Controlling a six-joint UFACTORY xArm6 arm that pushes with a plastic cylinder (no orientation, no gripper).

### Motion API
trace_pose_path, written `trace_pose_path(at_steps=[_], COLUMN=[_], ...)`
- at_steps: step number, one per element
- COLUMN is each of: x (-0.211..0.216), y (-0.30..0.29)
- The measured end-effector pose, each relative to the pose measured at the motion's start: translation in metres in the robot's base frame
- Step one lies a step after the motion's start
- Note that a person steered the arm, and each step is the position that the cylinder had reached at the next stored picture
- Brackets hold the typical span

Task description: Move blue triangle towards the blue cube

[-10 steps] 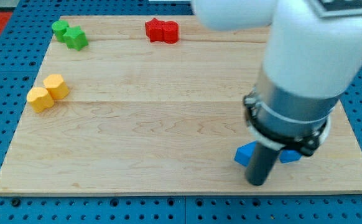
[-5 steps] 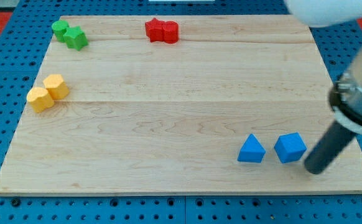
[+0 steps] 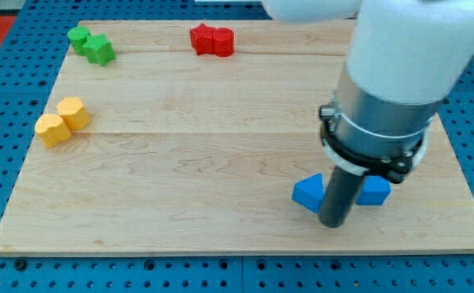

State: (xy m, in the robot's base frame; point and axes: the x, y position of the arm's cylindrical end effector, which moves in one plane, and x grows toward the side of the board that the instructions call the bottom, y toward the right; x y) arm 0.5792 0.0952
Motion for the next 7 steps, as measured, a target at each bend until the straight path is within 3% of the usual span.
trace_pose_path(at_steps=[1,2,3,5,6,7], x=[-0.005,-0.048,-0.047,-0.015,-0.015,-0.015], y=[-0.076,-0.055,-0.025,-0.064,0.012,0.005])
